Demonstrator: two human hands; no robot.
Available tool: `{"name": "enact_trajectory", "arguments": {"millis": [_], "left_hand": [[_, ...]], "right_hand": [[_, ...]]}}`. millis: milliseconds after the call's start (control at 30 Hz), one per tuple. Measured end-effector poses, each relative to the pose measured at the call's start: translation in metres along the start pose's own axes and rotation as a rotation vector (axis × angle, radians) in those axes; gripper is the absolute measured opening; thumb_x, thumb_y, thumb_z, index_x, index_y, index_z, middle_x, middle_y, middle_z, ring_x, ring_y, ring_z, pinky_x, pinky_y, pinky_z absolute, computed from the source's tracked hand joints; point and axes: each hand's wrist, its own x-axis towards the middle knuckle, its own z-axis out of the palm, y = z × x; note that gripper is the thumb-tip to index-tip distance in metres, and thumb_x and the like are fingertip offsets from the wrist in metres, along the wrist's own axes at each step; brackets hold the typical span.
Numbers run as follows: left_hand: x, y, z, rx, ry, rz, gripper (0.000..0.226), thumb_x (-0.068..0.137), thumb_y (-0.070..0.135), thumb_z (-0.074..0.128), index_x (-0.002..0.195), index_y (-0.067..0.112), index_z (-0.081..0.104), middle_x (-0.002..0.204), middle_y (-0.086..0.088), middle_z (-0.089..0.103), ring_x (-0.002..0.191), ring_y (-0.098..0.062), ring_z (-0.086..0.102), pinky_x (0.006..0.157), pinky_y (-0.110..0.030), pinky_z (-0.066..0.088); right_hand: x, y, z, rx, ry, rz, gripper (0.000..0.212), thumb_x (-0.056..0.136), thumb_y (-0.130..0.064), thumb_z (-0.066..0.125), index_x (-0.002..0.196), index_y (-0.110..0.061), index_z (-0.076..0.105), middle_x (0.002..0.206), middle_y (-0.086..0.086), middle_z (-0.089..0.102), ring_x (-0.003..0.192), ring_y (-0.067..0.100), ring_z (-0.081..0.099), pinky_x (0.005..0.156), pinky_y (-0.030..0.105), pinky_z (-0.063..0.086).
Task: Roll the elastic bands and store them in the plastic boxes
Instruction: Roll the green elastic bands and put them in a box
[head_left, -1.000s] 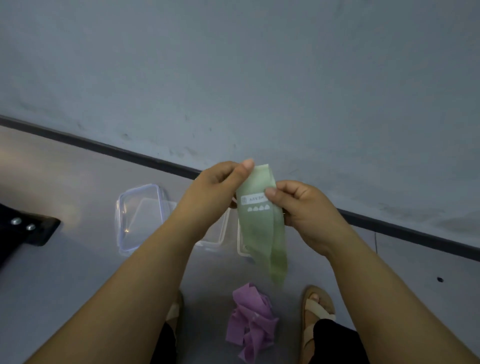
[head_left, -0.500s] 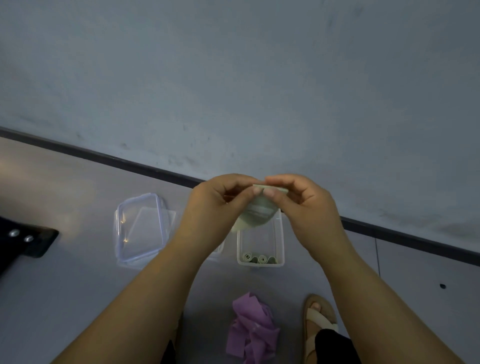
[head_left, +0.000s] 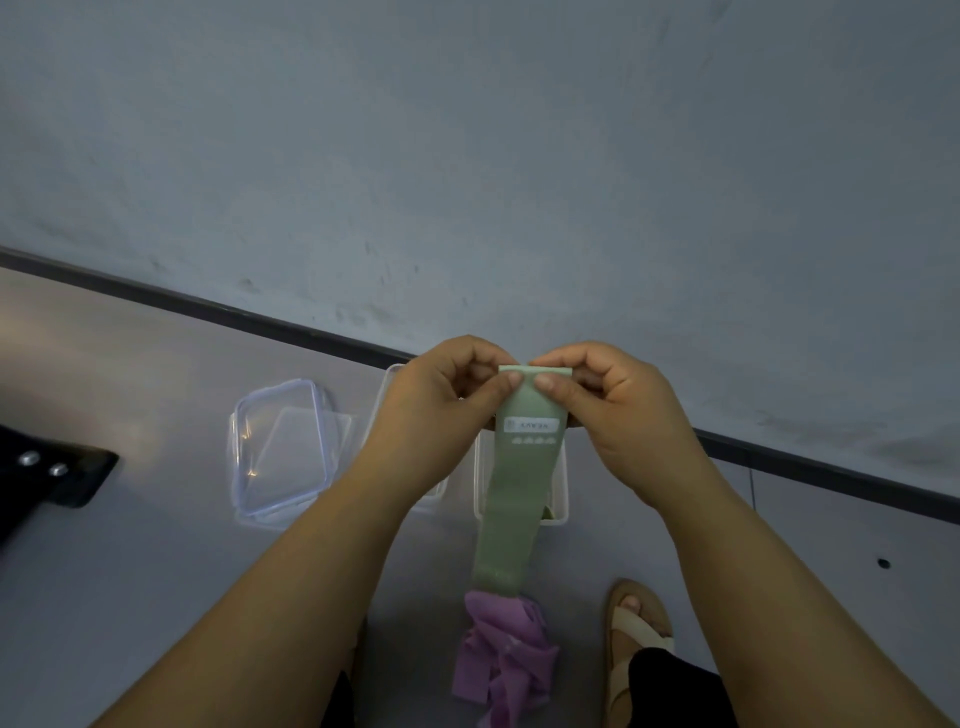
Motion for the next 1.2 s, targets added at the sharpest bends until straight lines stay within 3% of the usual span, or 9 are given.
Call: {"name": "enact_trajectory", "arguments": {"millis": [167,300,433,533,633,733,967,1133,1200], "left_hand": [[-0.002,0.002,0.002,-0.078,-0.104,-0.029,0.011,0.086,0.005,0.062,0.092,0.014,0.063,0.058,0.008,0.063,0.063,-0.012,0.065,0.061,-0.027,0.057],[-0.002,0.005,0.000,-0.259,-0.098,-0.107,0.014,0.087,0.002,0.058,0.088,0.014,0.066,0.071,-0.012,0.064,0.068,-0.016,0.066,0.059,-0.027,0.055],[0.000,0.005,-0.004,-0.371,-0.135,-0.184,0.017,0.088,0.003,0.055,0.085,0.015,0.066,0.073,-0.007,0.066,0.069,-0.017,0.067,0.058,-0.026,0.054],[0.000,0.005,-0.005,-0.345,-0.167,-0.193,0.020,0.089,0.000,0.052,0.083,0.014,0.065,0.069,-0.004,0.065,0.066,-0.014,0.065,0.057,-0.025,0.053],[0.000,0.005,-0.005,-0.283,-0.169,-0.181,0.014,0.089,0.004,0.055,0.082,0.012,0.065,0.067,-0.004,0.065,0.064,-0.014,0.064,0.060,-0.026,0.054],[-0.001,0.005,-0.005,-0.253,-0.145,-0.170,0.008,0.088,0.013,0.060,0.080,0.012,0.064,0.069,-0.004,0.067,0.066,-0.017,0.064,0.061,-0.027,0.055],[0.001,0.003,-0.007,-0.176,-0.115,-0.158,0.006,0.085,0.011,0.064,0.080,0.011,0.067,0.070,-0.005,0.070,0.067,-0.016,0.066,0.064,-0.028,0.057],[0.002,0.001,-0.005,-0.081,-0.040,-0.096,0.008,0.082,0.009,0.068,0.077,0.016,0.067,0.066,-0.001,0.070,0.064,-0.012,0.067,0.064,-0.028,0.057],[0.002,0.000,-0.005,-0.037,-0.014,-0.067,0.009,0.082,0.010,0.069,0.077,0.018,0.067,0.069,-0.004,0.069,0.066,-0.015,0.067,0.066,-0.030,0.058]], "right_hand": [[0.001,0.002,-0.005,0.105,-0.030,0.081,0.014,0.087,-0.013,0.061,0.087,-0.026,0.065,0.093,0.033,0.060,0.079,0.036,0.063,0.072,0.038,0.056],[0.003,0.002,-0.007,0.363,-0.119,0.226,0.018,0.089,-0.009,0.054,0.085,-0.021,0.067,0.079,0.008,0.067,0.074,0.018,0.065,0.067,0.029,0.055],[0.004,0.000,-0.009,0.513,-0.155,0.294,0.025,0.090,-0.002,0.048,0.085,-0.016,0.067,0.077,0.002,0.070,0.070,0.015,0.066,0.063,0.025,0.056],[0.003,0.000,-0.006,0.382,-0.128,0.244,0.027,0.091,-0.002,0.049,0.083,-0.019,0.068,0.076,0.000,0.070,0.072,0.014,0.065,0.067,0.026,0.055],[0.001,0.001,-0.004,0.058,-0.045,0.069,0.031,0.092,-0.003,0.050,0.081,-0.027,0.067,0.075,-0.010,0.069,0.075,0.008,0.065,0.072,0.025,0.054],[-0.002,0.001,0.000,-0.103,0.014,-0.081,0.036,0.091,0.000,0.051,0.081,-0.032,0.064,0.076,-0.021,0.067,0.076,0.003,0.062,0.071,0.018,0.052],[-0.004,0.002,0.003,-0.106,0.017,-0.126,0.035,0.091,0.001,0.051,0.082,-0.030,0.064,0.074,-0.019,0.065,0.073,0.000,0.060,0.067,0.013,0.050],[0.000,0.003,0.002,0.070,-0.036,0.046,0.028,0.090,-0.004,0.053,0.085,-0.029,0.066,0.072,-0.011,0.066,0.073,0.006,0.064,0.072,0.025,0.055],[0.001,0.004,0.002,0.163,-0.058,0.104,0.009,0.086,-0.022,0.061,0.091,-0.027,0.065,0.074,-0.007,0.066,0.075,0.010,0.066,0.076,0.030,0.056]]}}
